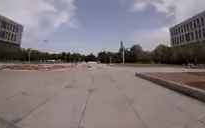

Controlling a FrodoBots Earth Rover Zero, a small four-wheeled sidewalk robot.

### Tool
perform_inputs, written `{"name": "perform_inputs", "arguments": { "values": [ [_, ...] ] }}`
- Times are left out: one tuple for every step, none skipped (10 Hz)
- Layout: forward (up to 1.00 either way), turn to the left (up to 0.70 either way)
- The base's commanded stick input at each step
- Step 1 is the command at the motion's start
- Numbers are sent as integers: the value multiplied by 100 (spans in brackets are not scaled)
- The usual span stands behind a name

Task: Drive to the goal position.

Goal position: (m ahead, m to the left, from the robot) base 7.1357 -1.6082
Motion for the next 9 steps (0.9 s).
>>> {"name": "perform_inputs", "arguments": {
  "values": [
    [100,0],
    [100,0],
    [100,0],
    [100,0],
    [100,0],
    [100,0],
    [100,0],
    [100,0],
    [100,0]
  ]
}}
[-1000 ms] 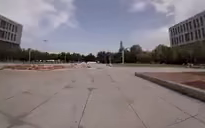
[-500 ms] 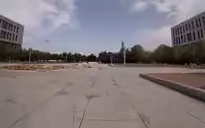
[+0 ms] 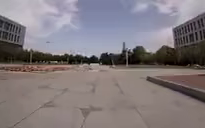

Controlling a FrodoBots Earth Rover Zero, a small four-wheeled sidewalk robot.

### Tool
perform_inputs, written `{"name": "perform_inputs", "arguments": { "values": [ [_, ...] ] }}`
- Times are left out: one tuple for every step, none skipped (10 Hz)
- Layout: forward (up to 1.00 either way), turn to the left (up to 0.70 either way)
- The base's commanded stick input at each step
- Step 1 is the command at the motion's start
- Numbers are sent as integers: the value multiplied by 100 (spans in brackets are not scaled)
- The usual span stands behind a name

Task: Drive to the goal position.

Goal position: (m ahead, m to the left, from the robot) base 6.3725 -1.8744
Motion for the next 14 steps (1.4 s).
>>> {"name": "perform_inputs", "arguments": {
  "values": [
    [100,0],
    [100,0],
    [100,0],
    [100,0],
    [100,0],
    [100,0],
    [100,0],
    [100,0],
    [100,0],
    [100,-27],
    [100,-27],
    [100,-27],
    [100,-27],
    [100,-27]
  ]
}}
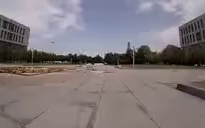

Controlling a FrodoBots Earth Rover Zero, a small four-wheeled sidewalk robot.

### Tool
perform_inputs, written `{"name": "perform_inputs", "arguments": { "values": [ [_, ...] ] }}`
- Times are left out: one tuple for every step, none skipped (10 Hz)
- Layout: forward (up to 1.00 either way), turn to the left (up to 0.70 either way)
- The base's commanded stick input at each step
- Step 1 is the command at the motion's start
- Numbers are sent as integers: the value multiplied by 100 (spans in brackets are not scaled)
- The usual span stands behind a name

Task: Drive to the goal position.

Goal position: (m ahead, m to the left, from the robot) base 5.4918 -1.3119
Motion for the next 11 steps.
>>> {"name": "perform_inputs", "arguments": {
  "values": [
    [100,-27],
    [100,-27],
    [100,-27],
    [100,-27],
    [100,-27],
    [100,-27],
    [100,-27],
    [100,-27],
    [100,-27],
    [100,-9],
    [100,0]
  ]
}}
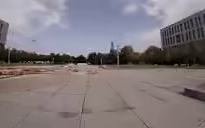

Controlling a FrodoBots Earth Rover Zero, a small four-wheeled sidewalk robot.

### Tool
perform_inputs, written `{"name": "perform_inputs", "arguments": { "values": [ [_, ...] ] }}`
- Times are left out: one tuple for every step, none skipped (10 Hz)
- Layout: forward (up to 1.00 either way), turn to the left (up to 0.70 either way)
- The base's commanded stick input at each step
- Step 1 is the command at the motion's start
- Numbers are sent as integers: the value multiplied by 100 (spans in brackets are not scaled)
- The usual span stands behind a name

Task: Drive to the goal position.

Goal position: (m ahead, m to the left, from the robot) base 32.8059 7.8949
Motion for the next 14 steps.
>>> {"name": "perform_inputs", "arguments": {
  "values": [
    [100,0],
    [100,0],
    [100,0],
    [100,0],
    [100,0],
    [100,0],
    [100,0],
    [100,0],
    [100,0],
    [100,0],
    [100,0],
    [100,0],
    [100,0],
    [100,0]
  ]
}}
